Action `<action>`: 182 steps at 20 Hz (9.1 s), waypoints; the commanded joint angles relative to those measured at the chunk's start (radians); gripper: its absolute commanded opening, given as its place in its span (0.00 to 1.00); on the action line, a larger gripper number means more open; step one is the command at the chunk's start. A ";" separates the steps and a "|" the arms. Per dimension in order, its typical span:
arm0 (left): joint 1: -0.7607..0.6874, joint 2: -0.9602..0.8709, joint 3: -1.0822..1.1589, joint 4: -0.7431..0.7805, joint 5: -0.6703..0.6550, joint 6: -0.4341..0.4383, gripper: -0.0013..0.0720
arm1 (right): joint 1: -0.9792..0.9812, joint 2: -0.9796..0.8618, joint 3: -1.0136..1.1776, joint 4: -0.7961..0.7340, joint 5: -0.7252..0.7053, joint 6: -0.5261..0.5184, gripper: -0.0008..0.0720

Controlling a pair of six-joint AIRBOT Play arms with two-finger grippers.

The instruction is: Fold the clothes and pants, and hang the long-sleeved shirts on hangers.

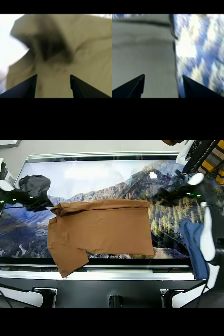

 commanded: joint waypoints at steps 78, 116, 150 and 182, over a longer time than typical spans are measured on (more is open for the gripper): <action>0.121 0.951 0.064 0.243 0.071 -0.198 0.04 | 0.267 0.929 0.066 -0.468 -0.087 0.230 0.05; -0.122 -0.194 0.042 0.155 -0.105 -0.005 0.12 | 0.267 -0.163 0.042 -0.447 0.137 0.325 0.17; 0.251 0.745 -1.254 -0.302 0.235 0.066 0.52 | -0.022 0.531 -0.686 0.027 0.000 -0.013 0.59; 0.251 0.684 -1.254 -0.306 0.209 0.089 0.04 | -0.158 0.498 -1.135 0.151 -0.204 -0.170 0.66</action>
